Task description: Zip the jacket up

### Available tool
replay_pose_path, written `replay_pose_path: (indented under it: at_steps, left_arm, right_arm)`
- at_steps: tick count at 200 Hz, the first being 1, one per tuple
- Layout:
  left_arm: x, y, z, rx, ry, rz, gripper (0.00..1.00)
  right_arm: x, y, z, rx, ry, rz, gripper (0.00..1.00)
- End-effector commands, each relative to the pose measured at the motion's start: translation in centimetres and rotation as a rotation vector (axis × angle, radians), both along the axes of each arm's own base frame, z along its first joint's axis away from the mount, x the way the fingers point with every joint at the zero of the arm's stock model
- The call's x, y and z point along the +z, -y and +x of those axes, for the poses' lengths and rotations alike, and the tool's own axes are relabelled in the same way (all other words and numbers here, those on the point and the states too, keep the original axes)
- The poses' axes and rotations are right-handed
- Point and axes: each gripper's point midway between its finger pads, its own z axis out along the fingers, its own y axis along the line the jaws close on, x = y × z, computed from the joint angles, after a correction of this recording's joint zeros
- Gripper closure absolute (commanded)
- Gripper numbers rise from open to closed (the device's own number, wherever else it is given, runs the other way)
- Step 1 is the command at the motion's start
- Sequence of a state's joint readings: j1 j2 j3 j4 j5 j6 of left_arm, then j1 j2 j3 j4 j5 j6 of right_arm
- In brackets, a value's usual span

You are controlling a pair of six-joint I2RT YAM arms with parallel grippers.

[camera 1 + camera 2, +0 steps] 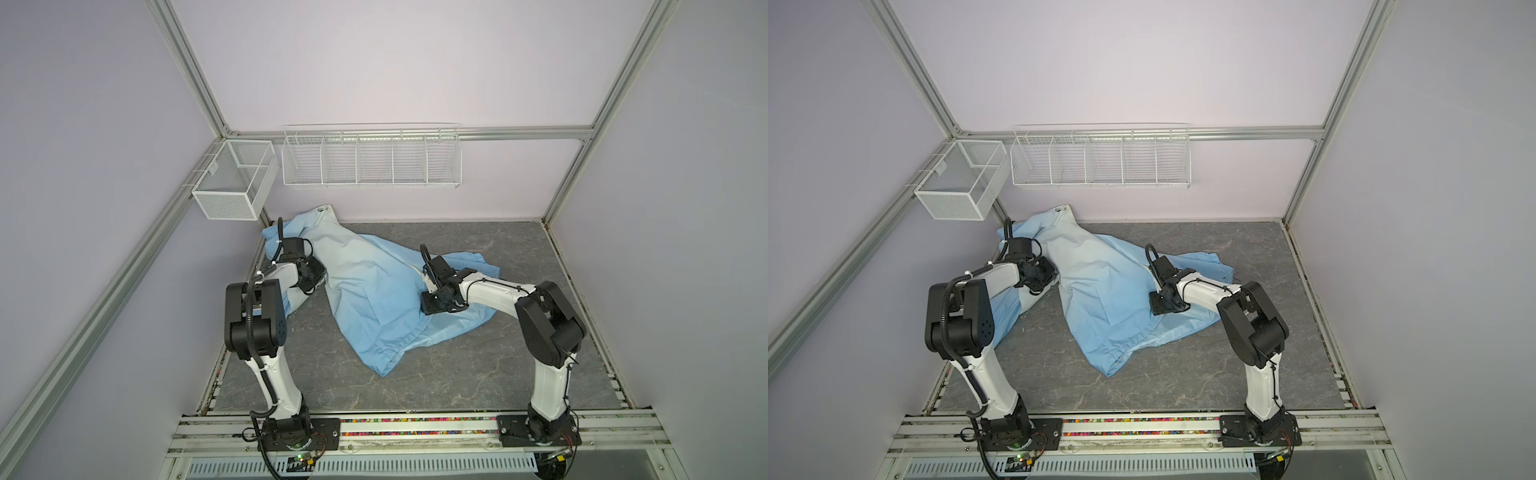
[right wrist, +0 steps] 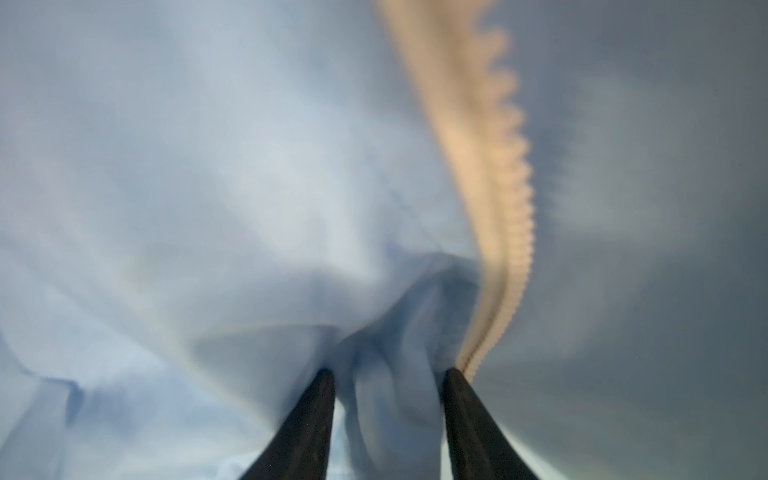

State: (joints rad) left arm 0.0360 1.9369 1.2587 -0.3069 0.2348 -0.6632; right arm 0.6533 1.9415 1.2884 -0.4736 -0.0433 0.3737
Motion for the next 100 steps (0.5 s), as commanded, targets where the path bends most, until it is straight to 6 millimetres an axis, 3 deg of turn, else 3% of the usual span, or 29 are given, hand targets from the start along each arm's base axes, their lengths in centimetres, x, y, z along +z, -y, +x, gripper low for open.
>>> replay_pose_path:
  at_steps: [1,35,61,83,100]
  left_arm:
    - [1.5,0.2,-0.1,-0.033,0.013,-0.002,0.94]
    - [5.7,0.3,-2.2,-0.019,0.101,-0.013,0.82]
    - [8.6,0.5,-5.0,-0.013,0.159,-0.019,0.77]
    - [11.0,2.0,-7.8,-0.044,0.214,-0.032,0.70]
    - [12.4,5.2,-9.9,-0.124,0.242,-0.016,0.64]
  right_arm:
    - [3.2,-0.5,-0.1,-0.012,0.027,0.062,0.47]
    - [9.4,1.9,1.9,-0.048,0.161,0.081,0.31]
    - [13.2,7.1,4.1,-0.187,0.249,0.106,0.24]
    - [13.5,13.2,5.7,-0.360,0.279,0.069,0.20]
    - [12.1,17.3,6.6,-0.480,0.246,0.078,0.18]
